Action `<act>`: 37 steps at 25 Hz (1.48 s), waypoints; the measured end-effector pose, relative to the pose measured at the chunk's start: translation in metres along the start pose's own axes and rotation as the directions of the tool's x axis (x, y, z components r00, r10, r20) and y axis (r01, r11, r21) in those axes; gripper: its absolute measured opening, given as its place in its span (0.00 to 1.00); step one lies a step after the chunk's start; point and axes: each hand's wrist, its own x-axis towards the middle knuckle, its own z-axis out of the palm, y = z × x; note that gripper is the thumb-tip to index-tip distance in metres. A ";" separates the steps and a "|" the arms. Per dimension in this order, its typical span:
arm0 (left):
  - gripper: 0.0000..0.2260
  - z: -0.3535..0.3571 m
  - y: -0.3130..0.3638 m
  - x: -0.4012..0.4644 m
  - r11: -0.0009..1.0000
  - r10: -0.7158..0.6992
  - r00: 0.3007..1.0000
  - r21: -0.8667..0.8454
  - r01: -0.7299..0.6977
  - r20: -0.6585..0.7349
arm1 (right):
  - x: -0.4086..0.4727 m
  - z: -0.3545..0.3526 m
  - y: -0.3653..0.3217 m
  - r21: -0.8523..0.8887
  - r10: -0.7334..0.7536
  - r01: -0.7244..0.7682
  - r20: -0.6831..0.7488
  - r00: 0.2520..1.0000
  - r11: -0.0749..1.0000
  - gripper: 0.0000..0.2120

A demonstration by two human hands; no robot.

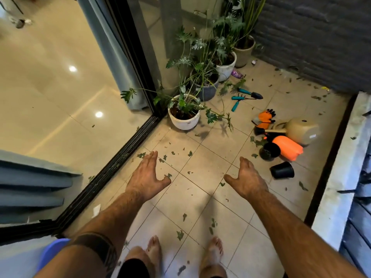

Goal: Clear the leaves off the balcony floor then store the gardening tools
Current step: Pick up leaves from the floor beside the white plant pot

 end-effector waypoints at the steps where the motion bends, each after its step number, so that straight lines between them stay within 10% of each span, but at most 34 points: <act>1: 0.46 0.016 -0.003 0.009 1.000 -0.008 1.000 -0.022 0.008 -0.010 | 0.013 0.014 0.006 -0.006 -0.007 0.006 -0.007 1.000 1.000 0.46; 20: 0.43 0.456 -0.303 0.299 0.973 -0.220 0.974 -0.087 0.215 -0.054 | 0.393 0.457 0.146 -0.077 0.075 -0.081 -0.079 0.994 0.994 0.39; 31: 0.42 0.496 -0.383 0.323 0.936 -0.350 0.936 -0.065 0.347 -0.046 | 0.397 0.571 0.053 -0.014 -0.272 0.272 0.044 0.961 0.962 0.38; 37: 0.48 0.503 -0.419 0.330 0.795 -0.598 0.801 -0.144 0.589 -0.025 | 0.395 0.604 0.000 0.013 -0.360 0.361 0.079 0.929 0.933 0.40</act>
